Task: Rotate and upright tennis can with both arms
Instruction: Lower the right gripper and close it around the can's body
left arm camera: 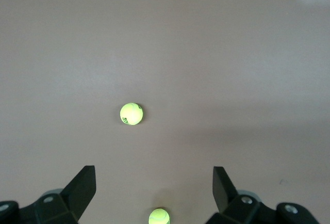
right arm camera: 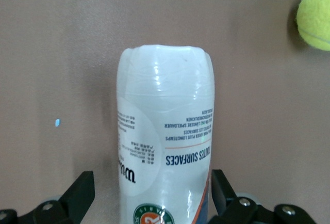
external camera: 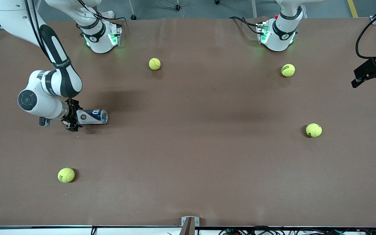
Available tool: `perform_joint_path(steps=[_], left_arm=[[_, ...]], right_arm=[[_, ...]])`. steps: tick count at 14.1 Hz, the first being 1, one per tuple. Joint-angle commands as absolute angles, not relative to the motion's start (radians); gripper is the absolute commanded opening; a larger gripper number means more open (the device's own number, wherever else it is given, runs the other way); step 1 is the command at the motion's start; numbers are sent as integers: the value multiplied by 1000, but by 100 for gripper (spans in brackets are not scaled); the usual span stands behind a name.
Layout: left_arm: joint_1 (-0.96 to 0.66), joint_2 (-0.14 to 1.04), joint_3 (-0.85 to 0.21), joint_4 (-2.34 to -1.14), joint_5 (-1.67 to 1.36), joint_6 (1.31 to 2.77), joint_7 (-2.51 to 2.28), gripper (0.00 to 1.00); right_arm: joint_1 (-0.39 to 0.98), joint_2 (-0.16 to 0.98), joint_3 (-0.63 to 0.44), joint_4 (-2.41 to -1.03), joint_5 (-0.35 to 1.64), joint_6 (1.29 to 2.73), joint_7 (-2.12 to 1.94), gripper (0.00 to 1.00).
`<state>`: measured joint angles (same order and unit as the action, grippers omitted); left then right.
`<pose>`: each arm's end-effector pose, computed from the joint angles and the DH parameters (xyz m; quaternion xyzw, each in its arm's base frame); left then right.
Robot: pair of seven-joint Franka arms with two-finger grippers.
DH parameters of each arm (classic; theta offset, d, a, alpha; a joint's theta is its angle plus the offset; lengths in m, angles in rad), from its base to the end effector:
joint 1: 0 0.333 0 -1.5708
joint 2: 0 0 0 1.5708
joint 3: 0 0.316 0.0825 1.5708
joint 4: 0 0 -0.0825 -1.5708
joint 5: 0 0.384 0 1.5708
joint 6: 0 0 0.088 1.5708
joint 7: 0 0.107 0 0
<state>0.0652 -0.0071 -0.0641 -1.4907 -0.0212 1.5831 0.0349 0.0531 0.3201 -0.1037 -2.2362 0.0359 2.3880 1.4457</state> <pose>0.5538 -0.0018 0.6675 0.9986 -0.0173 0.0499 0.0095 0.5270 -0.0275 0.2132 0.7216 -0.6873 -0.0602 0.0574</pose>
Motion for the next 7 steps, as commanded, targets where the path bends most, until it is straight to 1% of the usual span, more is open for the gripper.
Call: perform_joint_path(steps=[1, 7], left_arm=[[69, -3, -69, -1477, -20, 1569, 26, 100], [69, -3, -69, -1477, -20, 1568, 26, 100]], right_arm=[[64, 324, -107, -2247, 25, 2401, 1465, 100], [66, 348, -107, -2247, 21, 2404, 1465, 100]])
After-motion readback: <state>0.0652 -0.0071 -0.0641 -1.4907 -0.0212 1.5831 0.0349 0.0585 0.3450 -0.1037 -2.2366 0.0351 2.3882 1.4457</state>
